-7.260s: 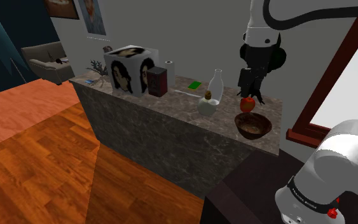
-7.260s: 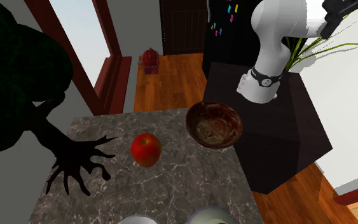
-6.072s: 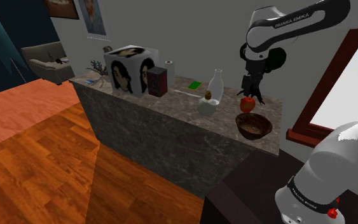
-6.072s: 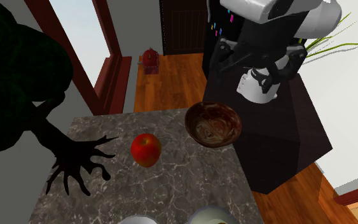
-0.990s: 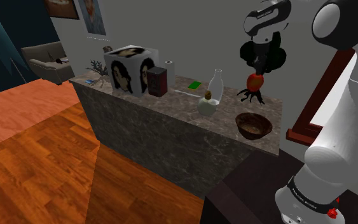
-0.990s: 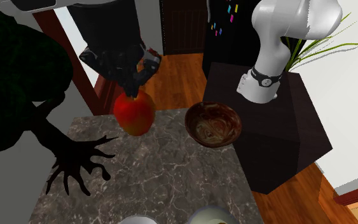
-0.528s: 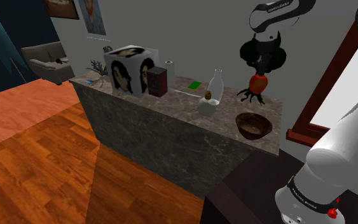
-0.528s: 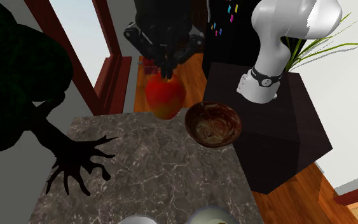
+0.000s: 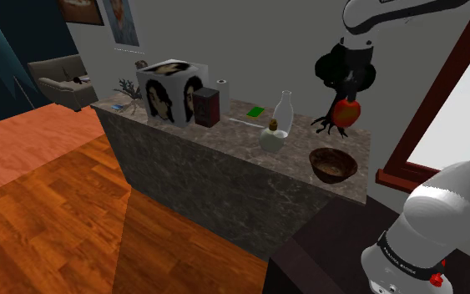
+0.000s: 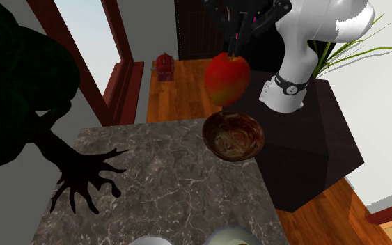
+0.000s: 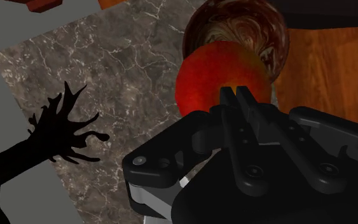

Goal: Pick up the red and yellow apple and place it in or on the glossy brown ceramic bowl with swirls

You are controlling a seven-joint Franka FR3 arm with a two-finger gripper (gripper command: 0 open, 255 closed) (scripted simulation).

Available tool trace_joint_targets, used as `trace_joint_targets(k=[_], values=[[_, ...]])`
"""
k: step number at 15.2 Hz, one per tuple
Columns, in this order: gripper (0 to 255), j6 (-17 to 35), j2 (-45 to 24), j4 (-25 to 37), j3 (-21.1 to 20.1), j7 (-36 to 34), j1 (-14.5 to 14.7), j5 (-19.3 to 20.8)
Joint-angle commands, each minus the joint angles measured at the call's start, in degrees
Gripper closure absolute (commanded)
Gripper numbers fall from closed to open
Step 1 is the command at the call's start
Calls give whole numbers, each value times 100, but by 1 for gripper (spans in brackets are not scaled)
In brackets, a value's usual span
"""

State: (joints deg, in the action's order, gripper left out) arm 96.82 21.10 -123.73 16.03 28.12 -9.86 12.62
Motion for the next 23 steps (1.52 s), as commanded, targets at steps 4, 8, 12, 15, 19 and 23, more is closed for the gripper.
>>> trace_joint_targets(k=[4,8,12,15,19,23], values=[[255,-328,843,-578,-326,-378,46,2],[255,-23,841,-882,-296,-412,35,27],[255,287,818,-1170,-262,-446,26,54],[255,523,786,-1375,-235,-471,19,75],[255,844,722,-1634,-197,-503,10,105],[255,1174,634,-1877,-157,-534,2,135]])
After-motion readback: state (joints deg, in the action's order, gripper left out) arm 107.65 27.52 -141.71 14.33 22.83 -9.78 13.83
